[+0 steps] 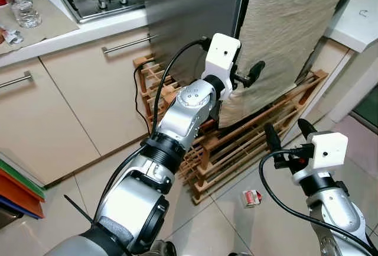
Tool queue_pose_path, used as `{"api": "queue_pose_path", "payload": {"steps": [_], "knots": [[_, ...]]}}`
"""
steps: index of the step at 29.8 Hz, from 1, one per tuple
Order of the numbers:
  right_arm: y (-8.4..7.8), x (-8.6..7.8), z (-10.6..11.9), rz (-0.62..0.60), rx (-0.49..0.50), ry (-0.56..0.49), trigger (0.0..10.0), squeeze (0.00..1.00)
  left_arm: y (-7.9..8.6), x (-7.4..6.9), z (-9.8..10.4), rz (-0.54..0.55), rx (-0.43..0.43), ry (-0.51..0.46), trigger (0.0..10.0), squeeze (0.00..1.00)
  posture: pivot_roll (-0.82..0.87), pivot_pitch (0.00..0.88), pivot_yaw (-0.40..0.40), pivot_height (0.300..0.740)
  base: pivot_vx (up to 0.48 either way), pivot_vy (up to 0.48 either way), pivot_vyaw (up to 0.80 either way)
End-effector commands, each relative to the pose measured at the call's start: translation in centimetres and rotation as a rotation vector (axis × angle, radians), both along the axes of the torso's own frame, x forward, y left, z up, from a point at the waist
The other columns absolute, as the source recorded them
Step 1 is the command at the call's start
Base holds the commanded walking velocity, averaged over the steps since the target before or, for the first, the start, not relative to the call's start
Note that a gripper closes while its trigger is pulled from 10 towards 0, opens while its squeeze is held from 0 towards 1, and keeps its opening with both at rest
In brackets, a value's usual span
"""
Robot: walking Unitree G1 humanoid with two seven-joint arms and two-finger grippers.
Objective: Restocking fridge
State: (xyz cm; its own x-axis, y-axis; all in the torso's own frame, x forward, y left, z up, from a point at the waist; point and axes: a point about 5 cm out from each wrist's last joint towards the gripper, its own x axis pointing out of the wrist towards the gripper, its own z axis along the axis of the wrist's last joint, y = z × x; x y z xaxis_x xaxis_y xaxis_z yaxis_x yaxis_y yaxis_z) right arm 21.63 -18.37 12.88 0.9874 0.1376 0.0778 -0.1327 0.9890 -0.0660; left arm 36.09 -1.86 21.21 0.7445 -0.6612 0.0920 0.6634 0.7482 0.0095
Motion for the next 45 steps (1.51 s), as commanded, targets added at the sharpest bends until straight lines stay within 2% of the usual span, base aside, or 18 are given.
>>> {"api": "queue_pose_path", "payload": {"steps": [1, 4, 5, 9, 10, 11, 13, 15, 16, 17, 19, 25, 31, 35, 45], "knots": [[-0.2, 0.1, 0.0, -0.002, -0.006, -0.012, 10.0, 0.00, -7.0, -3.5, 2.7, -0.193, -0.094, -0.039, 10.0, 0.00, -0.03, 0.027, 0.044, 0.740, 0.000, 0.000, 0.00], [-0.2, 0.1, 0.0, -0.004, -0.009, -0.014, 10.0, 0.00, -7.8, -3.8, 2.4, -0.214, -0.075, -0.031, 10.0, 0.00, -0.02, 0.029, 0.043, 0.740, 0.000, 0.000, 0.00], [-0.4, 0.1, -0.3, -0.010, -0.020, 0.000, 10.0, 0.00, -8.7, -4.5, 2.3, -0.271, -0.076, -0.009, 10.0, 0.00, -0.02, 0.029, 0.043, 0.740, 0.000, 0.000, 0.00], [-1.3, 0.0, -1.8, -0.034, -0.046, 0.054, 10.0, 0.00, -9.7, -5.5, 2.6, -0.347, -0.096, 0.015, 10.0, 0.00, -0.03, 0.033, 0.041, 0.740, 0.000, 0.000, 0.00], [-1.8, -0.2, -3.0, -0.038, -0.071, 0.096, 10.0, 0.00, -10.0, -5.9, 2.9, -0.374, -0.117, 0.029, 10.0, 0.00, -0.02, 0.036, 0.043, 0.740, 0.000, 0.000, 0.00], [-2.7, -0.8, -5.4, -0.048, -0.120, 0.191, 10.0, 0.00, -10.6, -6.5, 3.6, -0.427, -0.161, 0.050, 10.0, 0.00, -0.02, 0.037, 0.043, 0.740, 0.000, 0.000, 0.00], [-3.4, -1.6, -7.6, -0.056, -0.141, 0.272, 10.0, 0.00, -10.8, -7.0, 4.5, -0.463, -0.197, 0.049, 10.0, 0.00, -0.02, 0.039, 0.044, 0.740, 0.000, 0.000, 0.00], [-4.4, -2.8, -10.9, -0.070, -0.154, 0.403, 10.0, 0.00, -11.0, -7.4, 5.7, -0.503, -0.240, 0.043, 10.0, 0.00, -0.02, 0.041, 0.050, 0.740, 0.000, 0.000, 0.00], [-4.4, -2.8, -10.9, -0.070, -0.154, 0.403, 10.0, 0.00, -11.0, -7.4, 5.7, -0.503, -0.240, 0.043, 10.0, 0.00, -0.02, 0.041, 0.050, 0.740, 0.000, 0.000, 0.00], [-4.8, -3.3, -12.5, -0.083, -0.171, 0.458, 10.0, 0.00, -11.1, -7.6, 6.2, -0.525, -0.265, 0.049, 10.0, 0.00, -0.02, 0.041, 0.051, 0.740, 0.000, 0.000, 0.00], [-5.3, -3.8, -14.2, -0.099, -0.187, 0.522, 10.0, 0.00, -11.2, -8.1, 7.2, -0.566, -0.307, 0.062, 10.0, 0.00, -0.01, 0.042, 0.057, 0.740, 0.000, 0.000, 0.00], [-5.3, -3.7, -14.8, -0.080, -0.181, 0.538, 10.0, 0.00, -11.1, -9.1, 9.3, -0.671, -0.411, 0.108, 10.0, 0.00, -0.01, 0.043, 0.063, 0.740, 0.000, 0.000, 0.00], [-5.5, -3.3, -14.8, -0.081, -0.190, 0.505, 10.0, 0.00, -10.9, -9.9, 10.7, -0.750, -0.467, 0.127, 10.0, 0.00, -0.01, 0.046, 0.069, 0.740, 0.000, 0.000, 0.00], [-5.5, -3.1, -14.7, -0.088, -0.183, 0.479, 10.0, 0.00, -10.6, -10.4, 10.9, -0.797, -0.459, 0.123, 10.0, 0.00, -0.01, 0.045, 0.072, 0.740, 0.000, 0.000, 0.00], [-5.5, -3.1, -14.7, -0.088, -0.183, 0.479, 10.0, 0.00, -10.6, -10.4, 10.9, -0.797, -0.459, 0.123, 10.0, 0.00, -0.01, 0.045, 0.072, 0.740, 0.000, 0.000, 0.00]]}}
